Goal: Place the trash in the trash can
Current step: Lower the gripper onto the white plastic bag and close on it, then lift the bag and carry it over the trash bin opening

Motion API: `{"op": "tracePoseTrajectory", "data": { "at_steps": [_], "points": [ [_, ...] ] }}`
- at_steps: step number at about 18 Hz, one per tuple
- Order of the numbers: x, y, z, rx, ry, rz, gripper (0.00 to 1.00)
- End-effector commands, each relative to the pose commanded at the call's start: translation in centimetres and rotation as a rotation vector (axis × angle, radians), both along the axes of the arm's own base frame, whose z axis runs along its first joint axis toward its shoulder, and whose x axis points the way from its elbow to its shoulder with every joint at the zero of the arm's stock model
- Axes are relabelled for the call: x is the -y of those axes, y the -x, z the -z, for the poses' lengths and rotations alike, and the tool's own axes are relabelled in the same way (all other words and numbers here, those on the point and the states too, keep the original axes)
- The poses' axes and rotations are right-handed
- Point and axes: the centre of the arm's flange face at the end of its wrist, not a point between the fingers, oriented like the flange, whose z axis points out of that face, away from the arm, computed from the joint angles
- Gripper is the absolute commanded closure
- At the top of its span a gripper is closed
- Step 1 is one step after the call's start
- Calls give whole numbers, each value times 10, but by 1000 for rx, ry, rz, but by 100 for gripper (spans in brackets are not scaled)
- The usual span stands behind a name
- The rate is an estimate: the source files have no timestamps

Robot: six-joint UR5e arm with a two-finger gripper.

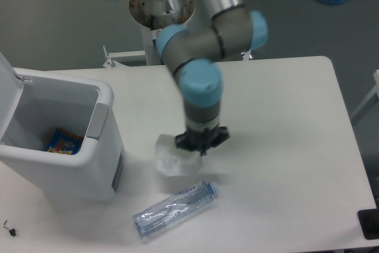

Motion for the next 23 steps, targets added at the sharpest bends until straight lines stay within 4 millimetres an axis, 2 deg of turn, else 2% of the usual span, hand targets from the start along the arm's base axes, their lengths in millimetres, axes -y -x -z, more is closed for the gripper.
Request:
{"op": "tracePoseTrajectory", "data": {
  "at_steps": [3, 5, 6, 8, 10, 11, 12, 13, 16, 18, 20, 23],
  "points": [
    [-4, 19, -54, 10, -173, -30, 100],
    [2, 20, -84, 37, -279, -64, 100],
    [5, 12, -101, 42, -325, -56, 100],
    [0, 1, -123, 63, -408, -18, 100],
    [3, -19, -170, 39, -492, 10, 100],
    [4, -27, -183, 39, -512, -3, 100],
    [5, -36, -193, 41, -524, -13, 100],
    [3, -55, -206, 33, -539, 10, 100],
    [-9, -104, -225, 15, -551, 90, 100],
    [-21, -135, -229, 1, -542, 145, 100],
    [-39, -171, -223, -35, -490, 228, 100],
    [-58, -215, -194, -53, -406, 324, 100]
  ]
}}
